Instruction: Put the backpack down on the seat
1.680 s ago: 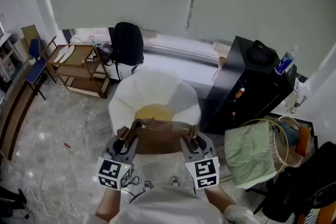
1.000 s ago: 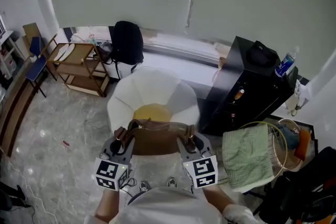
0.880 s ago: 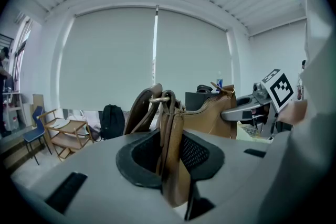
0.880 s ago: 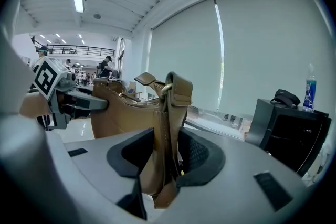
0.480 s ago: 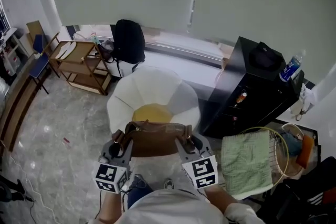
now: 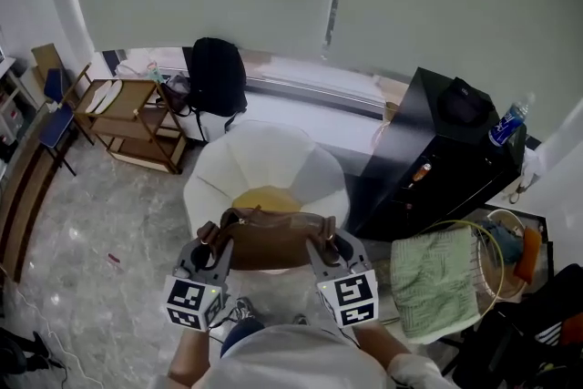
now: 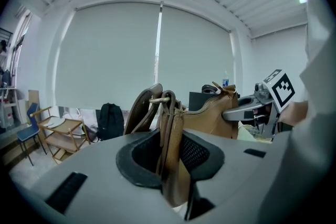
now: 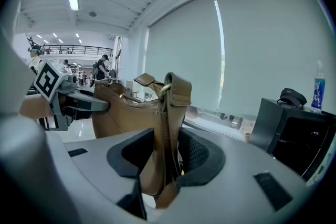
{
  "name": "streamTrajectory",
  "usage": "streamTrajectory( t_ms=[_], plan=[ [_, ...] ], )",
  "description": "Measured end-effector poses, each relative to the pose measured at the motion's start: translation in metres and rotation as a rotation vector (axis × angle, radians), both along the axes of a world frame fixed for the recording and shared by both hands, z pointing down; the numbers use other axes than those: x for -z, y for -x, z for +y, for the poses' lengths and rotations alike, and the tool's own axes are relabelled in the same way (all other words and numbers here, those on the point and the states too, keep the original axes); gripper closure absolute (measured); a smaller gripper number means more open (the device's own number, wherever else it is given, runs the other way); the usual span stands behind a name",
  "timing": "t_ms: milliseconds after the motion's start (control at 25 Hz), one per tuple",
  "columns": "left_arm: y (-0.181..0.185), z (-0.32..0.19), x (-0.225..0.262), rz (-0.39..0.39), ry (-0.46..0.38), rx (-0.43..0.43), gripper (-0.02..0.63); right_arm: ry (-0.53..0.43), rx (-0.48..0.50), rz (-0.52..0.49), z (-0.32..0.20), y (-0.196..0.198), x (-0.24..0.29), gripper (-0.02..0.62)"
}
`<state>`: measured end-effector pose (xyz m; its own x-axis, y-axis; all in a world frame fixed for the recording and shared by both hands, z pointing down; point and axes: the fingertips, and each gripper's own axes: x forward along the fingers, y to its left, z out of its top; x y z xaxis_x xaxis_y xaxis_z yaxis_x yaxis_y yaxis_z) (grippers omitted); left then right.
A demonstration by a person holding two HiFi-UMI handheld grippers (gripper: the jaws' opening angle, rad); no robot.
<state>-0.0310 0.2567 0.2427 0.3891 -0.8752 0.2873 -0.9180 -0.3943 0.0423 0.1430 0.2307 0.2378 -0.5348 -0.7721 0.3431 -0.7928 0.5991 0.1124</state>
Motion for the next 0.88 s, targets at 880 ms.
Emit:
streamTrajectory(
  t_ms=[880],
  plan=[
    [0.100,-0.090,-0.001,-0.001,-0.005,-0.231,0.505,0.015,-0.217,-0.022,-0.050,0.099,-0.001,0.434]
  ],
)
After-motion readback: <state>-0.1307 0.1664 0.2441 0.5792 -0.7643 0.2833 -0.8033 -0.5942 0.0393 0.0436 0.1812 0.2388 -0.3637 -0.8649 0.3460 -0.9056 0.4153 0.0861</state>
